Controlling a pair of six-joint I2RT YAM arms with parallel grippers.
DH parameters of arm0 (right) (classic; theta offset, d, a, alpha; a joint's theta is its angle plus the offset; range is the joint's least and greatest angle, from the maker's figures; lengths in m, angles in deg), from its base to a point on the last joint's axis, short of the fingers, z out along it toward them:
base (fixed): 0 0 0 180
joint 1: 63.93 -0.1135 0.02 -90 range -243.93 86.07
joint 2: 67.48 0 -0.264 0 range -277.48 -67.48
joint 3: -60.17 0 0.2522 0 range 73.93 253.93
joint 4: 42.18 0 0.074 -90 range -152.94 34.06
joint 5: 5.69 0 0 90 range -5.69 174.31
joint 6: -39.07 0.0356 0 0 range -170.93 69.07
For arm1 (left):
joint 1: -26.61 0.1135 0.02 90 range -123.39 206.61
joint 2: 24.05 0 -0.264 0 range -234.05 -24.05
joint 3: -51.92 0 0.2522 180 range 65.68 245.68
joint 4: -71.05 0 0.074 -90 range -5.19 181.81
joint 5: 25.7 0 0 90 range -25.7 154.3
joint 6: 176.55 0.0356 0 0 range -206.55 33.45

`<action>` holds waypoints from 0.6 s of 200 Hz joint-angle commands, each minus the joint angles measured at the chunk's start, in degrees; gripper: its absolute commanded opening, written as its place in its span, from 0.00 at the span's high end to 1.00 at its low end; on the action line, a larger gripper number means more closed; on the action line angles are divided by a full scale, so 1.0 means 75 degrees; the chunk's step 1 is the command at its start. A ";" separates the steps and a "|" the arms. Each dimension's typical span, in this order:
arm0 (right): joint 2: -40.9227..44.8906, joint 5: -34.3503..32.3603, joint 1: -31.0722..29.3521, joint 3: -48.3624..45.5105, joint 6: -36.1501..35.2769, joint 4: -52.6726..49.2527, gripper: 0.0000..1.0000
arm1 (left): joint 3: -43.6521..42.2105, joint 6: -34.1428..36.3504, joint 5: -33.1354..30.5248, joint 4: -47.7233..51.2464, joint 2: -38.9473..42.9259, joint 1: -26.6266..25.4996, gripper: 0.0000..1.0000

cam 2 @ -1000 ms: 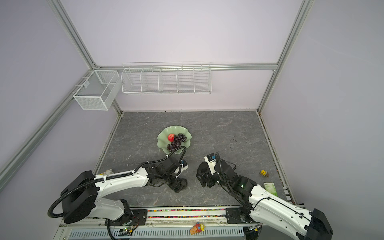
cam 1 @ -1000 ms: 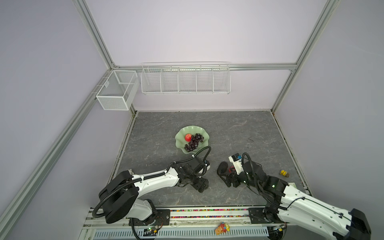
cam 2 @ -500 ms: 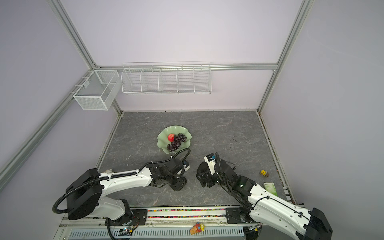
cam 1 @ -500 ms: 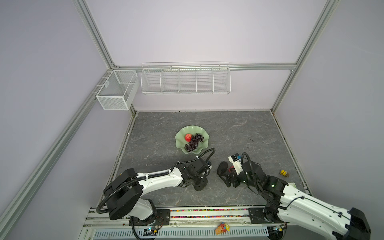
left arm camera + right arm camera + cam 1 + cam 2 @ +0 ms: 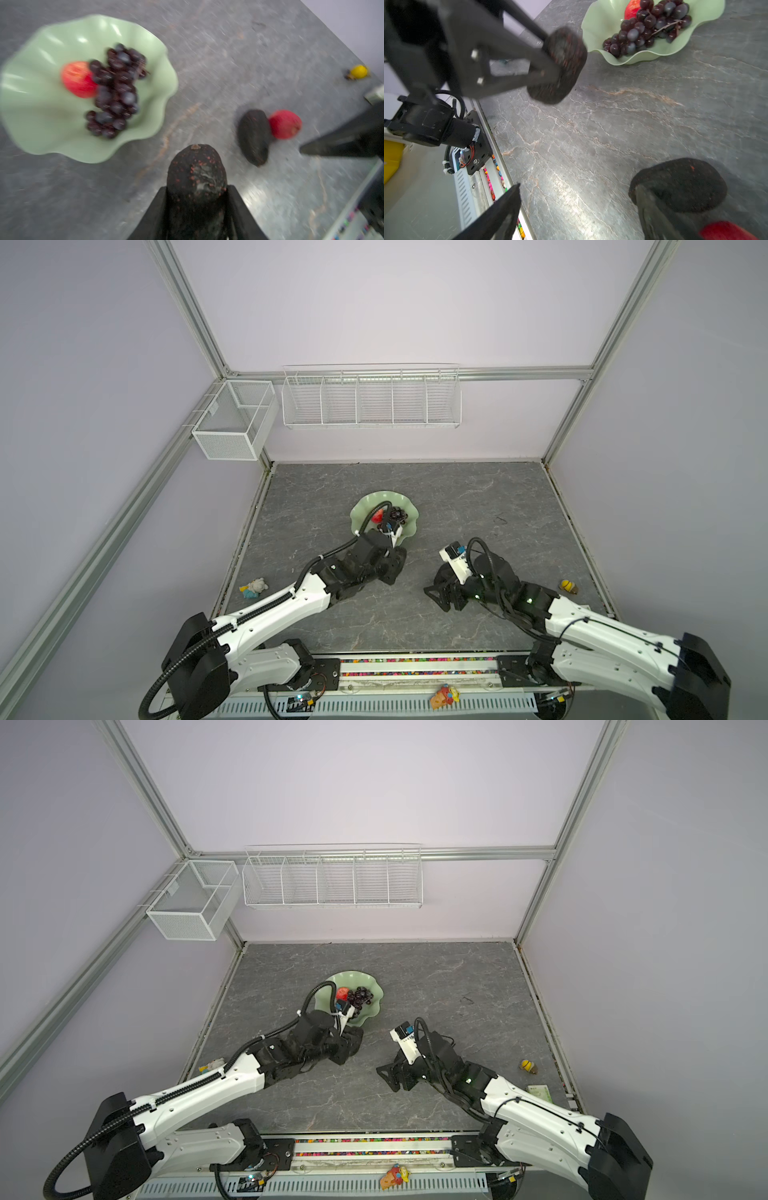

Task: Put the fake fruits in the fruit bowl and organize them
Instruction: 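Place the small avocado into the bowl and open the left gripper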

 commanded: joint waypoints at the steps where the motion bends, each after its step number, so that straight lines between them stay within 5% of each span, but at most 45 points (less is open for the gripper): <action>1: -0.0697 0.0656 -0.0066 0.0618 -0.0317 0.0823 0.12 | 0.0720 -0.0086 -0.0567 -0.0221 -0.0531 0.0990 0.61; 49: -0.1691 0.0716 -0.0285 0.1448 -0.0354 0.1094 0.12 | 0.2406 -0.0165 -0.0799 0.0326 -0.2599 0.2095 0.61; 120: -0.1261 0.0315 -0.0319 0.1181 -0.0357 0.0618 0.12 | 0.3696 -0.0550 -0.1151 0.1217 -0.4669 0.2242 0.58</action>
